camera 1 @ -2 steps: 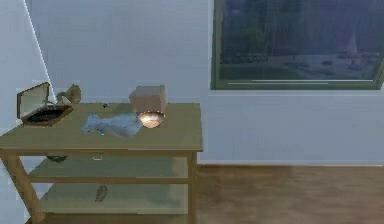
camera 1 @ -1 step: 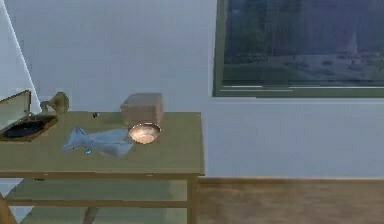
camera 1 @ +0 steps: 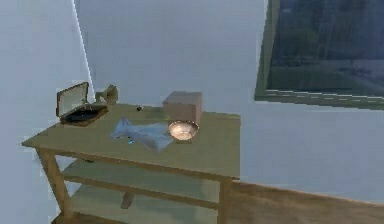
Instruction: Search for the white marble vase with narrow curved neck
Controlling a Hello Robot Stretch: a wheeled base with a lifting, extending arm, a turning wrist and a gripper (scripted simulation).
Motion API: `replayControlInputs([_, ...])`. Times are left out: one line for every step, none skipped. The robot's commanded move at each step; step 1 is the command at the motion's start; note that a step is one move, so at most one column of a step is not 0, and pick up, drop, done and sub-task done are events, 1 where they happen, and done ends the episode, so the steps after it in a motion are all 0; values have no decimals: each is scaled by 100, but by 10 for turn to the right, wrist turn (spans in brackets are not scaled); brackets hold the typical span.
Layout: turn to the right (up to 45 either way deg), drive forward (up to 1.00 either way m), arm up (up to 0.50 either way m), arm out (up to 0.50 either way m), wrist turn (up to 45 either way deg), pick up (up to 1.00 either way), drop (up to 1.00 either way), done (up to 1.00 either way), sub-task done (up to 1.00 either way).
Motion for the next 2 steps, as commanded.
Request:
replayControlInputs([0, 15, 0, 0, 0, 0, 0, 0, 0])
replayControlInputs([0, 0, 0, 0, 0, 0, 0, 100, 0])
